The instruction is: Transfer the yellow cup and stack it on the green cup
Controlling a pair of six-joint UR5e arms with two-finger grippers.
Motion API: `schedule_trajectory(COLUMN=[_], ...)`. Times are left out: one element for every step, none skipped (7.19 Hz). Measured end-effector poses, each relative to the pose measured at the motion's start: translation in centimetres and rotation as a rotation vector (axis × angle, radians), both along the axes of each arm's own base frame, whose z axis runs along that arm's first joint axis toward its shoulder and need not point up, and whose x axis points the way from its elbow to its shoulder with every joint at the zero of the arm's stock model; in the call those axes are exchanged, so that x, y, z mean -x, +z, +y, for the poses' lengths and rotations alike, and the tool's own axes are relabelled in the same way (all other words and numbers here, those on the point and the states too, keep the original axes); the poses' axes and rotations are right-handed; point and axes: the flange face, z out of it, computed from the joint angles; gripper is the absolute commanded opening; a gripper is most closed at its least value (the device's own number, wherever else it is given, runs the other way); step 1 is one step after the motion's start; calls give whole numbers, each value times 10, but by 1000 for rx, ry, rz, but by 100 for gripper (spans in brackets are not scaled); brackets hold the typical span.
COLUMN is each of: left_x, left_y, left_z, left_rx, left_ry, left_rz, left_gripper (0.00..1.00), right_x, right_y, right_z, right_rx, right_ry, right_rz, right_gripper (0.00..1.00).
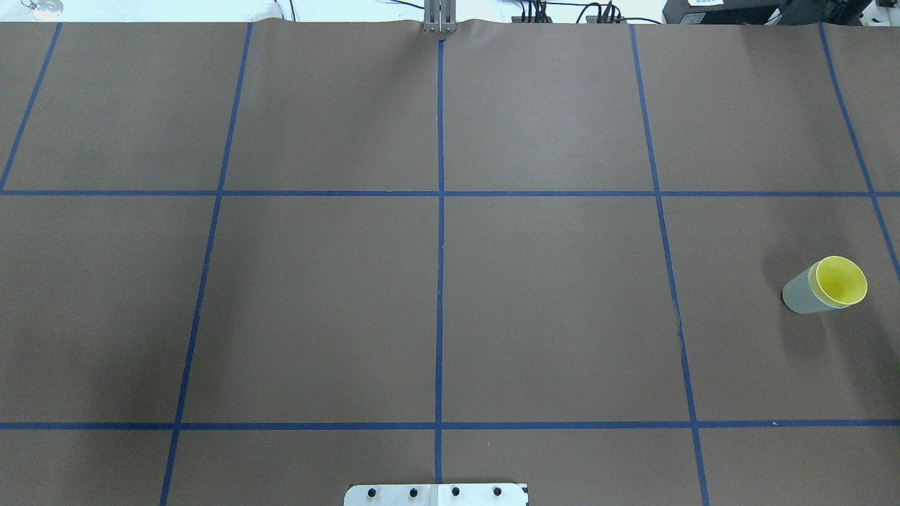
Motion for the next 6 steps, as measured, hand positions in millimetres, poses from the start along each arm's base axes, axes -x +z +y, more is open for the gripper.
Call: schedule_trajectory(left_x=[6, 14, 19, 24, 29, 34], left_y=[-2, -3, -2, -2, -2, -4], left_z=[-2, -3, -2, -3, -3, -2], left_rx=[23, 24, 20, 20, 21, 18], left_ry=[-3, 3, 8, 1, -11, -22], left_rz=[-3, -2, 0, 11, 39, 63], left_gripper=[100, 100, 100, 100, 100, 100], right_x=[-1, -1, 0, 0, 0, 0], right_y=[-4, -10, -11, -10, -8, -7], right_z=[-4, -10, -14, -13, -13, -12], right_rx=[4, 3, 12, 19, 23, 27], right_ry=[0, -2, -4, -5, -5, -5], right_rz=[11, 15, 19, 21, 21, 20], right_gripper=[100, 100, 100, 100, 100, 100])
